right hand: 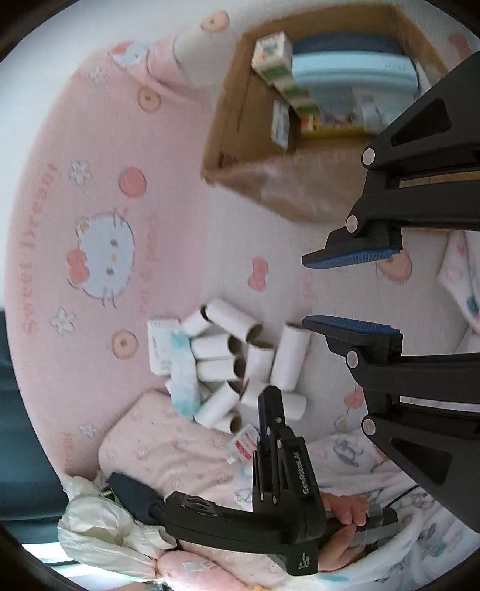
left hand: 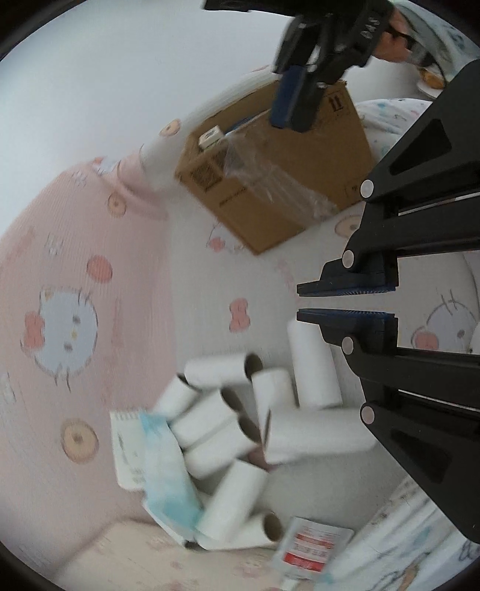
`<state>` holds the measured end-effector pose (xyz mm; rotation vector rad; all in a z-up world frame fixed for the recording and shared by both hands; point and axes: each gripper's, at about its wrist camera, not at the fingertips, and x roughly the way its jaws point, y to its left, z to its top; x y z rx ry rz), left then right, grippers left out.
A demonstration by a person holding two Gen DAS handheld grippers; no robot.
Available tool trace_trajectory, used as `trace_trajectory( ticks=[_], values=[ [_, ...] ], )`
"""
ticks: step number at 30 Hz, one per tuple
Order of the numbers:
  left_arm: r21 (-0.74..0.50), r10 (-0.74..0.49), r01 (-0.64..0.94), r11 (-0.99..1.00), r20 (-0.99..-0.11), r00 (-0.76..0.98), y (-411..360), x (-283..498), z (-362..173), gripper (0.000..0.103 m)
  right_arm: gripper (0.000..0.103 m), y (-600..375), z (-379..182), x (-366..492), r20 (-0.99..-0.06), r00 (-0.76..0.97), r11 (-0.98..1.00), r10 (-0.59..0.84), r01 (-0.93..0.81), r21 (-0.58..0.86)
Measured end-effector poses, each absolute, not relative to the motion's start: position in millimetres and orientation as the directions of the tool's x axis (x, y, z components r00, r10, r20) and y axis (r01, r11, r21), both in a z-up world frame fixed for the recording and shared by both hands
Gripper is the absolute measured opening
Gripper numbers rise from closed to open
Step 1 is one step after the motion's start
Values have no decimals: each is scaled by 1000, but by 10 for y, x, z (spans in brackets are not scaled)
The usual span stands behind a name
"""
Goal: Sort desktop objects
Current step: 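Withdraw the right tool from the box back toward the tube pile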
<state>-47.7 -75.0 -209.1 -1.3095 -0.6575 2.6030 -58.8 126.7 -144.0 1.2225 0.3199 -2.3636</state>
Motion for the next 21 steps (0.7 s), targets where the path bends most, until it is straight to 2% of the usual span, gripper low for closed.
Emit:
trace_trajectory(
  ticks=[5, 7, 12, 15, 17, 18, 19, 21],
  values=[
    [-513, 335, 150, -846, -728, -598, -1039, -428, -2320, 7, 25, 1037, -1667, -659, -827, -441, -852, -348, 518, 82],
    [-539, 338, 196, -819, -730, -594, -1159, -393, -2433, 7, 30, 945, -1762, -688, -843, -422, -846, -335, 529, 72],
    [-604, 373, 278, -747, -727, -577, -1353, -365, -2672, 7, 57, 768, -1946, -744, -852, -402, -819, -336, 571, 54],
    [-614, 344, 277, -739, -698, -628, -1392, -339, -2620, 8, 57, 676, -2061, -817, -862, -387, -815, -328, 577, 51],
    [-605, 310, 291, -741, -693, -651, -1420, -319, -2596, 14, 57, 637, -2121, -883, -863, -360, -819, -356, 564, 103],
    [-608, 298, 309, -731, -692, -658, -1457, -319, -2604, 22, 57, 624, -2146, -917, -858, -345, -819, -381, 556, 140],
    [-614, 291, 326, -719, -691, -661, -1496, -324, -2620, 36, 57, 607, -2177, -958, -854, -334, -824, -398, 540, 173],
    [-630, 287, 351, -693, -687, -667, -1578, -354, -2658, 47, 58, 555, -2245, -1038, -851, -323, -835, -414, 508, 213]
  ],
)
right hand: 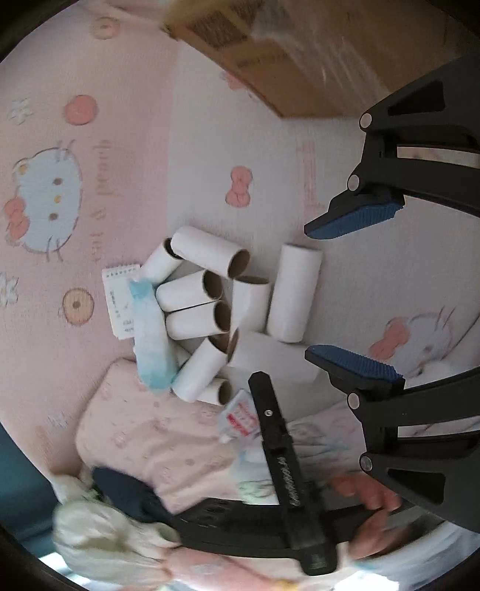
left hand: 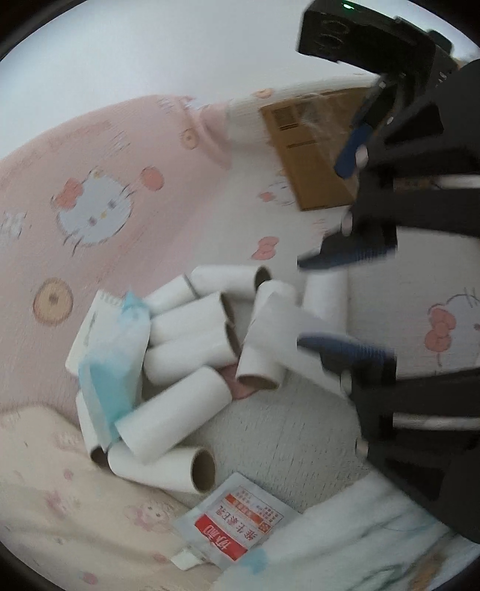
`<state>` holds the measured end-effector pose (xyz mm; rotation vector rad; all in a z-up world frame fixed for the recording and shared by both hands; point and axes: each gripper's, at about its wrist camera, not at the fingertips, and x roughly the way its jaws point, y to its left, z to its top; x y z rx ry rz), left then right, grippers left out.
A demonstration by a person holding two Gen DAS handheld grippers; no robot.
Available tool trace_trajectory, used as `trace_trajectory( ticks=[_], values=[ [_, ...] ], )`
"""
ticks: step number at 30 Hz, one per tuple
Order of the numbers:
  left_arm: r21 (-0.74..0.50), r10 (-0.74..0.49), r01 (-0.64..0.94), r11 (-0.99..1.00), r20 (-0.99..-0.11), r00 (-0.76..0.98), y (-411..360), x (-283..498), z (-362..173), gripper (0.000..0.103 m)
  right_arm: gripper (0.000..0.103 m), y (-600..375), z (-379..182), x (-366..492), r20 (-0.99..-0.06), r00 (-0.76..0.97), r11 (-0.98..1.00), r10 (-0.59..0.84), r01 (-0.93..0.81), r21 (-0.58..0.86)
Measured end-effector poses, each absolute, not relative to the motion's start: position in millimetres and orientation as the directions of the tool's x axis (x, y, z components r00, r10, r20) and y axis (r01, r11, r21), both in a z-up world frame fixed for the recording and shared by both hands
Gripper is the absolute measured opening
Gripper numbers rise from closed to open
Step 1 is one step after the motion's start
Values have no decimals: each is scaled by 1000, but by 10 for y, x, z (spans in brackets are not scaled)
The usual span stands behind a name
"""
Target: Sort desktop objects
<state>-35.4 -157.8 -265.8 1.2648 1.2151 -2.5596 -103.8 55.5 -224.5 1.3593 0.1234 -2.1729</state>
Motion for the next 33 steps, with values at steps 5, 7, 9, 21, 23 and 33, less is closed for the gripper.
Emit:
trace_trajectory(
  ticks=[5, 7, 9, 21, 23, 33],
  values=[
    [-632, 296, 367, -683, -699, -651, -1644, -493, -2735, 49, 58, 338, -2407, -1173, -843, -301, -830, -446, 490, 265],
    [-622, 296, 387, -680, -717, -632, -1663, -541, -2782, 49, 58, 231, -2462, -1193, -839, -285, -819, -463, 499, 282],
    [-599, 289, 399, -694, -740, -608, -1656, -588, -2811, 49, 58, 121, -2529, -1205, -839, -273, -806, -471, 520, 284],
    [-591, 315, 400, -701, -759, -570, -1645, -654, -2901, 55, 58, -208, -2879, -1314, -837, -217, -766, -503, 561, 314],
    [-599, 324, 398, -695, -755, -570, -1649, -663, -2911, 55, 58, -235, -2915, -1348, -833, -205, -759, -515, 561, 331],
    [-603, 330, 402, -689, -755, -567, -1648, -679, -2938, 55, 54, -375, -2987, -1427, -829, -188, -742, -527, 576, 342]
  ],
)
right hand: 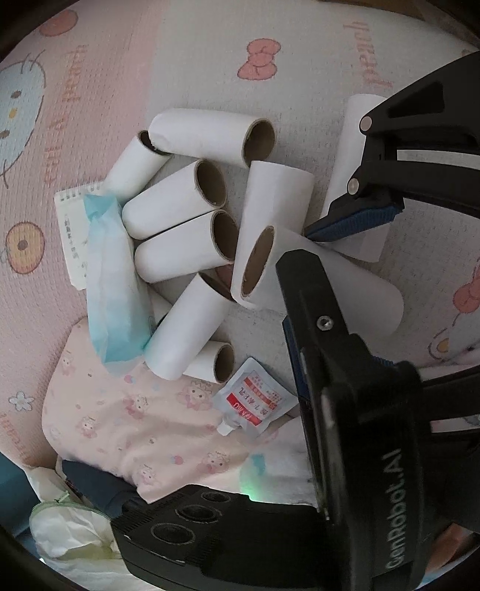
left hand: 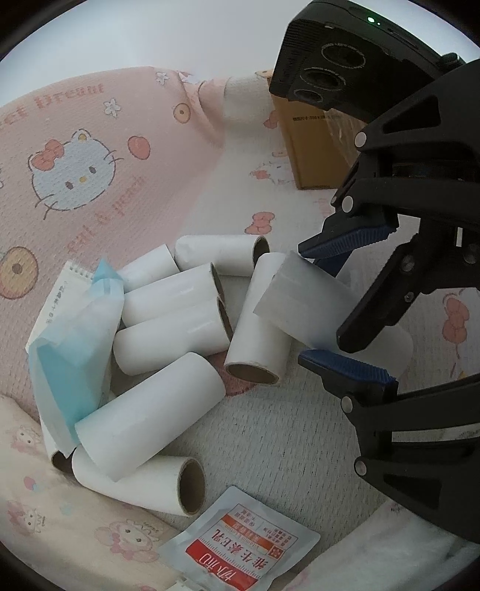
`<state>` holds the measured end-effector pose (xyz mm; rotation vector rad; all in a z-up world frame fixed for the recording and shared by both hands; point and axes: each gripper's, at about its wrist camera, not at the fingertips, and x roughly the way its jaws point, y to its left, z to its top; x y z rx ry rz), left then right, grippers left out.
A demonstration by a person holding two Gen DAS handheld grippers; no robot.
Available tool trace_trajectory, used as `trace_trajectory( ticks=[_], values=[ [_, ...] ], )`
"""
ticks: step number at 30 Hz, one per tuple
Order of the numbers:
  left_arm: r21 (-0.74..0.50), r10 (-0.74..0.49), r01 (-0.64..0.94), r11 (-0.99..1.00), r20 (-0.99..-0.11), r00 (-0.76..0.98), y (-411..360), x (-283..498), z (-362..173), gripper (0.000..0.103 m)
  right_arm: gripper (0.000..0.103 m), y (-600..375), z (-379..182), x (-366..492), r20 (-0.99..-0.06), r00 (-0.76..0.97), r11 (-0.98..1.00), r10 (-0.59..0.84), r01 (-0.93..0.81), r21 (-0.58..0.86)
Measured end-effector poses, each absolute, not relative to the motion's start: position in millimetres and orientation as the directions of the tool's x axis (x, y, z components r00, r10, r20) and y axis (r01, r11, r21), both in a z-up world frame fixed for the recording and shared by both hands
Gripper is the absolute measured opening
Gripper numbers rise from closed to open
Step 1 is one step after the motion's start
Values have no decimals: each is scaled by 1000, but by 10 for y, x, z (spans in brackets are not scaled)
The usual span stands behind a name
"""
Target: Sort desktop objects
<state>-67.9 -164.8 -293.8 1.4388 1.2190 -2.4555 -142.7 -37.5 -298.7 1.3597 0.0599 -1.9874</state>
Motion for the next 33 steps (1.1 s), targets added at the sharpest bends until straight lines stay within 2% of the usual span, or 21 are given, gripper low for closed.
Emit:
trace_trajectory(
  ticks=[4, 11, 16, 17, 19, 24, 26, 30, 33],
  values=[
    [-608, 331, 399, -686, -749, -573, -1653, -645, -2912, 54, 44, -350, -2981, -1428, -828, -198, -751, -524, 567, 339],
    [-635, 307, 399, -662, -715, -628, -1666, -529, -2705, 51, 43, -274, -2771, -1344, -799, -223, -740, -558, 568, 359],
    [-597, 295, 360, -717, -728, -619, -1540, -509, -2514, 48, 43, -270, -2548, -1195, -778, -257, -727, -574, 598, 339],
    [-588, 293, 352, -728, -731, -617, -1500, -511, -2486, 47, 43, -270, -2498, -1153, -778, -272, -726, -566, 612, 315],
    [-593, 310, 324, -737, -723, -618, -1407, -522, -2438, 34, 43, -257, -2419, -1078, -780, -294, -724, -552, 633, 274],
    [-656, 374, 280, -701, -672, -640, -1219, -573, -2371, 33, 38, -34, -2279, -995, -775, -323, -739, -543, 622, 259],
    [-644, 385, 262, -719, -682, -621, -1127, -633, -2367, 33, 38, 86, -2241, -978, -773, -339, -750, -536, 612, 251],
    [-533, 320, 270, -802, -764, -560, -1001, -695, -2385, 33, 38, 283, -2281, -986, -792, -321, -764, -519, 590, 262],
    [-539, 344, 294, -789, -784, -517, -1031, -681, -2473, 36, 38, 413, -2341, -979, -805, -320, -782, -500, 566, 260]
  ],
)
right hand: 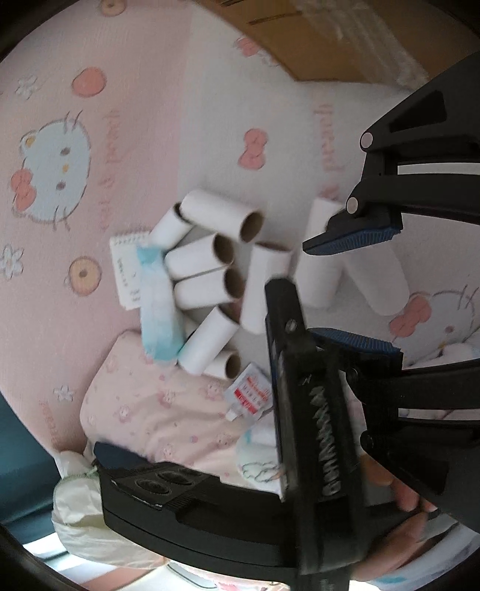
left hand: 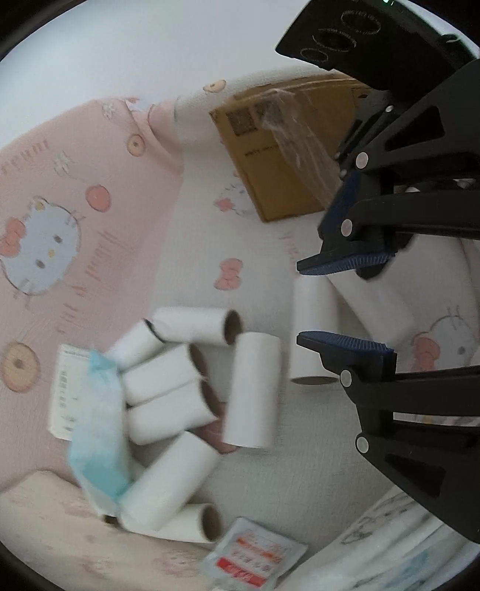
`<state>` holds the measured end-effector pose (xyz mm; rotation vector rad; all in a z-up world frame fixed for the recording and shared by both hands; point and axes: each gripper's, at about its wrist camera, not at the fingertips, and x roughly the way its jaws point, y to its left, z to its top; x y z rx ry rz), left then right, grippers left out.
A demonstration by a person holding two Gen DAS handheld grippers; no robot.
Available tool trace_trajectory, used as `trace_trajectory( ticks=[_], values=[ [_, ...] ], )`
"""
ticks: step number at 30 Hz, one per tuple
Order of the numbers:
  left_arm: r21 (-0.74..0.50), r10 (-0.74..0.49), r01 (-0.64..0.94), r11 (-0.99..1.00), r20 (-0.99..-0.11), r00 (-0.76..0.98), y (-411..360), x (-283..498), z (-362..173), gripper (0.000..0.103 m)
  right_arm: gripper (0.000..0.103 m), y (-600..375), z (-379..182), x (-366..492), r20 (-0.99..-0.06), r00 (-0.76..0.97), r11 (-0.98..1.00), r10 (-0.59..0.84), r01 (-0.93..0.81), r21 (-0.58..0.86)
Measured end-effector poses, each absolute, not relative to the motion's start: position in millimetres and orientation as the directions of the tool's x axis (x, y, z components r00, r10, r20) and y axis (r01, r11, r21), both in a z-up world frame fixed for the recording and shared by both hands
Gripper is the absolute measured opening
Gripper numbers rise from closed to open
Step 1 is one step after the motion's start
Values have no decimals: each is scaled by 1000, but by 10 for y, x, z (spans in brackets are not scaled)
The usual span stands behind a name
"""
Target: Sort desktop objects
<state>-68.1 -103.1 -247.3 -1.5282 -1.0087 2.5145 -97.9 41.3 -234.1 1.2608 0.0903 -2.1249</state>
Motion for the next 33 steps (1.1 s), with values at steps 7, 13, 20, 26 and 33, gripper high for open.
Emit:
trace_trajectory(
  ticks=[7, 13, 20, 26, 33],
  values=[
    [-515, 350, 287, -808, -810, -470, -976, -665, -2608, 42, 38, 803, -2566, -1079, -834, -276, -849, -477, 392, 356],
    [-523, 392, 225, -822, -807, -442, -792, -691, -2642, 45, 38, 1080, -2531, -993, -873, -239, -886, -426, 304, 349],
    [-536, 447, 120, -836, -790, -419, -463, -658, -2739, 10, 39, 1297, -2544, -688, -901, -216, -908, -377, 278, 313],
    [-529, 460, 116, -841, -811, -360, -357, -707, -2862, 10, 38, 1367, -2731, -620, -916, -196, -923, -351, 238, 303],
    [-493, 418, 202, -847, -850, -320, -437, -710, -3096, 10, 22, 1275, -2916, -657, -945, -193, -947, -264, 238, 216]
  ],
)
